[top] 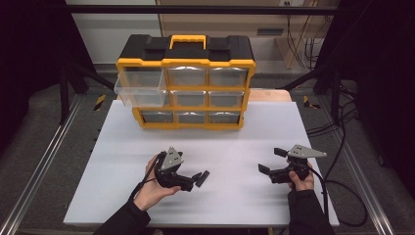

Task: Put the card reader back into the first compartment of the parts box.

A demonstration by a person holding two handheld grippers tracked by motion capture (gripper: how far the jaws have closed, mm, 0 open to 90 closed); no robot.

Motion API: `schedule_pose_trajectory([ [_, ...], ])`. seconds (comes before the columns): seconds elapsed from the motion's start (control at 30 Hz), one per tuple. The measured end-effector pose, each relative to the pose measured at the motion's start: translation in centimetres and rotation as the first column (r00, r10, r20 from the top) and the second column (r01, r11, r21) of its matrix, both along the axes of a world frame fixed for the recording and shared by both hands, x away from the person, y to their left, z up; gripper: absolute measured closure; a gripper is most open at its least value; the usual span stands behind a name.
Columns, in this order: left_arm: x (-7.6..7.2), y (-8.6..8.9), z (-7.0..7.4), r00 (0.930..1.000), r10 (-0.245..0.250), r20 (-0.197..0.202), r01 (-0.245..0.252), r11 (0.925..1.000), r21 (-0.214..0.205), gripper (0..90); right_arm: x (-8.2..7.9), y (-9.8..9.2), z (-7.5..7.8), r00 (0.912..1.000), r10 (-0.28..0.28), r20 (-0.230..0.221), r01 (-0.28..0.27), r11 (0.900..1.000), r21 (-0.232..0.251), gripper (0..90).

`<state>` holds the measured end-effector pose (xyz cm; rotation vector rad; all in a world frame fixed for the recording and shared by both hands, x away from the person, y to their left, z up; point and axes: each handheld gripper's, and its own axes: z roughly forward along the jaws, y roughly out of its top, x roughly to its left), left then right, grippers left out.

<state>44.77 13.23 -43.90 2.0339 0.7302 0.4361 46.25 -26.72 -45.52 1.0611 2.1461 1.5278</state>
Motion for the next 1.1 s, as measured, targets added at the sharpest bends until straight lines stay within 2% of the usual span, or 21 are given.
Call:
schedule_pose_trajectory([
  [0.53, -0.2, -1.6, -1.8, 0.9977, -0.033, -0.059, 0.036, 0.998, 0.052, 6.1, 0.0, 0.1, 0.0, 1.0, 0.002, 0.0, -0.002, 1.0, -0.005, 2.1],
  [0.67, -0.2, -1.8, -2.2, 0.9957, -0.039, -0.084, 0.043, 0.9974, 0.057, 9.7, 0.0, 0.1, 0.0, 1.0, 0.002, 0.001, -0.002, 1.0, -0.005, 2.2],
  [0.9, 0.1, -1.9, -2.7, 0.9949, -0.022, -0.098, 0.028, 0.9973, 0.068, 13.9, 0.0, 0.1, 0.0, 1.0, 0.001, 0.0, -0.001, 1.0, -0.004, 2.1],
  [1.1, 0.2, -2.2, -3.1, 0.9921, -0.031, -0.122, 0.041, 0.9954, 0.087, 19.2, 0.0, 0.1, 0.0, 1.0, 0.0, 0.0, 0.0, 1.0, -0.005, 2.1],
])
